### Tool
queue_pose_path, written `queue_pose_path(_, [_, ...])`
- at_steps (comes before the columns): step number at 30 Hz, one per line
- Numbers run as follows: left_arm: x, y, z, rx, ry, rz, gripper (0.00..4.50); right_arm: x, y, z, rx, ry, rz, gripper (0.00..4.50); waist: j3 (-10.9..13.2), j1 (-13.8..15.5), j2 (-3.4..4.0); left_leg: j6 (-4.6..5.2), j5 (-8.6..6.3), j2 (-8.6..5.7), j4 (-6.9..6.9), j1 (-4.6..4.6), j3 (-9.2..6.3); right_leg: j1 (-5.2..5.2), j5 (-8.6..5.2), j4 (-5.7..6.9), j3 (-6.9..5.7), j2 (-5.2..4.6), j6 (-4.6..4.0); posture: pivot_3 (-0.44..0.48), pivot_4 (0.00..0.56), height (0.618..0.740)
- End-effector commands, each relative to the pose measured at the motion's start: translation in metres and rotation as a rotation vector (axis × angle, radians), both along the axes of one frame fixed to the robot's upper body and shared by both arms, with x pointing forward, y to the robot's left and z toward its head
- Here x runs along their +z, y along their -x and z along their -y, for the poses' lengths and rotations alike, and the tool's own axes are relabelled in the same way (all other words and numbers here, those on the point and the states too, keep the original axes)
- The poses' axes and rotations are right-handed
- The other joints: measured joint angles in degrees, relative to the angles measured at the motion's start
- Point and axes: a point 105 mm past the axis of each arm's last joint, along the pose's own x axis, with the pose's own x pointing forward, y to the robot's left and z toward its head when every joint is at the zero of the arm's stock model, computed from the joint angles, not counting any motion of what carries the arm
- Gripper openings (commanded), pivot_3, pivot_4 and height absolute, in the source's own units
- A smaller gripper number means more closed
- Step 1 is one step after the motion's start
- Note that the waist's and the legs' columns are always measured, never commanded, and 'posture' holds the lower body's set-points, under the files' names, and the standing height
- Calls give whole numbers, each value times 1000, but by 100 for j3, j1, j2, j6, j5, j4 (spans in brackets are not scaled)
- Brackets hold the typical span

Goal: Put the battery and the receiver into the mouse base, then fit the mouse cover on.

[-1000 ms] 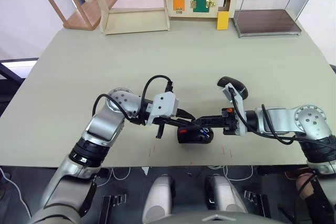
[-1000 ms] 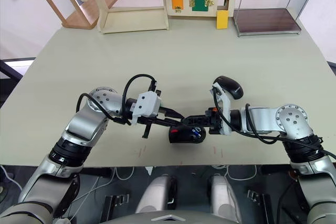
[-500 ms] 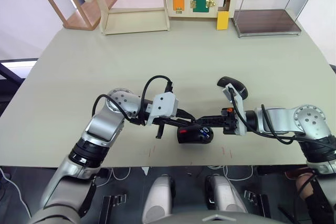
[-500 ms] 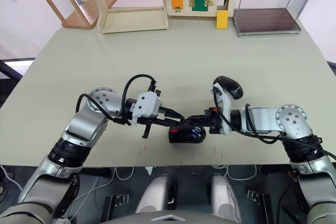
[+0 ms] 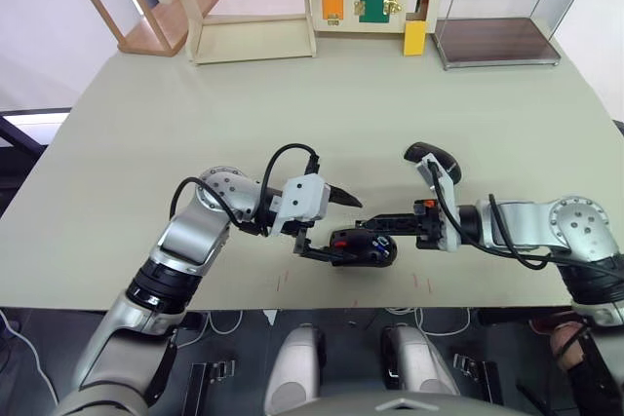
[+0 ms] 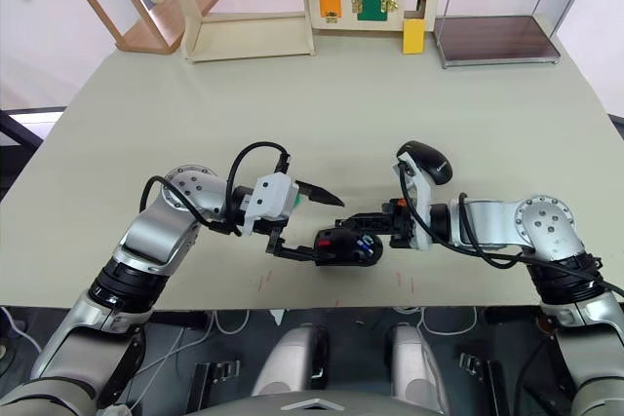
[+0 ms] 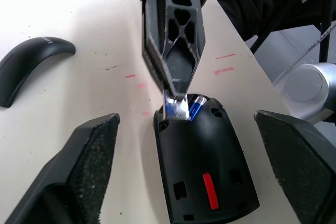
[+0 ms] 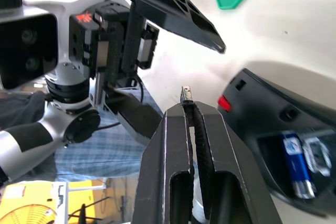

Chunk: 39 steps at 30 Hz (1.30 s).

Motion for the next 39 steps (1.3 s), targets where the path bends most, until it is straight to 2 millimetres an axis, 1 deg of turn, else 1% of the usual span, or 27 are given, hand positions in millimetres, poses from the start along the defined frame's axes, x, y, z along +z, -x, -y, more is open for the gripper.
queue_pose_path(1, [4, 1, -1, 14, 43, -10, 4480, 15, 3, 12, -14, -6, 135, 0, 0, 1, 0, 0, 0, 0, 0, 0, -1, 0, 0, -1, 0, 0, 0, 0, 150, 740])
queue_pose_path(6, [-4, 3, 0, 23, 45, -31, 4480, 10, 10, 33, -46, 24, 277, 0, 0, 6, 0, 0, 0, 0, -1, 0, -3, 0, -1, -2, -2, 0, 1, 0, 150, 740])
queue_pose_path(10, [-8, 1, 1, 36, 35, -34, 4480, 11, 16, 53, -72, 54, 513, 0, 0, 10, 0, 0, 0, -1, 0, 1, -2, 1, -1, -2, -1, 0, 3, 0, 150, 740])
queue_pose_path(13, [-10, 2, 2, 39, 29, -49, 4480, 8, 25, 62, -40, 70, 638, 0, 0, 26, -1, 0, 0, -1, 1, 2, -5, 6, -13, -9, -9, 0, 22, 0, 150, 740])
queue_pose_path(14, [-11, 2, 2, 37, 28, -50, 4480, 6, 27, 67, -19, 100, 712, 0, 0, 20, -1, 0, 0, -1, 2, 3, -2, 6, -13, -7, -6, 0, 23, 0, 150, 740])
queue_pose_path(15, [-12, 2, 3, 38, 23, -44, 4480, 4, 27, 73, -5, 130, 797, 0, 0, 11, -1, 0, 0, -2, 2, 5, -2, 6, -13, -7, -4, 0, 23, 0, 150, 740])
queue_pose_path(17, [-14, -1, 4, 46, 11, -32, 4480, 1, 27, 82, 26, 171, 913, 0, 0, 3, -1, 0, 0, -2, 2, 7, 0, 6, -14, -6, -4, 1, 25, 0, 150, 740])
queue_pose_path(19, [-16, -2, 5, 52, 4, -28, 4480, -6, 28, 92, 106, 212, 983, 0, 0, 1, -1, 0, 0, -2, 4, 11, 2, 7, -15, -4, -3, 1, 27, 0, 150, 740])
queue_pose_path(21, [-18, -2, 7, 56, 2, -34, 4480, -8, 27, 99, 130, 215, 1023, 0, 0, 9, -2, -1, 0, -2, 6, 12, 2, 8, -15, -1, -2, 2, 28, 0, 150, 740])
queue_pose_path(24, [-22, -2, 10, 69, 3, -50, 4480, -4, 27, 104, 144, 179, 1075, 0, 1, 11, -2, -1, 1, -2, 9, 13, 1, 9, -15, 3, -2, 2, 26, 0, 150, 740])
queue_pose_path(26, [-22, -2, 14, 88, 19, -78, 4480, -9, 29, 110, 189, 202, 1107, 0, 1, 13, -2, -1, 1, -3, 9, 13, 1, 9, -12, 5, -2, 2, 21, 0, 150, 740])
queue_pose_path(27, [-23, -2, 15, 90, 18, -82, 4480, -10, 27, 114, 184, 209, 1120, 0, 1, 14, -2, -1, 1, -3, 9, 12, 1, 9, -9, 5, -2, 2, 17, 0, 150, 740])
queue_pose_path(29, [-25, -2, 17, 95, 10, -83, 4480, -9, 27, 120, 173, 199, 1114, 0, 1, 15, -2, -1, 1, -4, 9, 12, 2, 9, -8, 4, -1, 1, 15, 0, 150, 740])
queue_pose_path(32, [-28, -2, 17, 105, -7, -88, 4480, -8, 33, 127, 216, 178, 1116, 0, 1, 17, -2, -1, 1, -4, 8, 13, 1, 9, -1, 6, -2, 1, 3, 0, 150, 740])
queue_pose_path(35, [-31, 0, 18, 101, -21, -100, 4480, -4, 38, 129, 252, 119, 1126, 0, 1, 15, -2, -1, 1, -4, 9, 14, 0, 10, -1, 9, -2, 1, 3, 0, 150, 740])
queue_pose_path(39, [-35, 0, 21, 112, -31, -95, 4480, -4, 40, 129, 275, 101, 1155, 0, 1, 13, -2, -1, 1, -4, 10, 17, 1, 11, -1, 11, -1, 1, 3, 0, 150, 740])
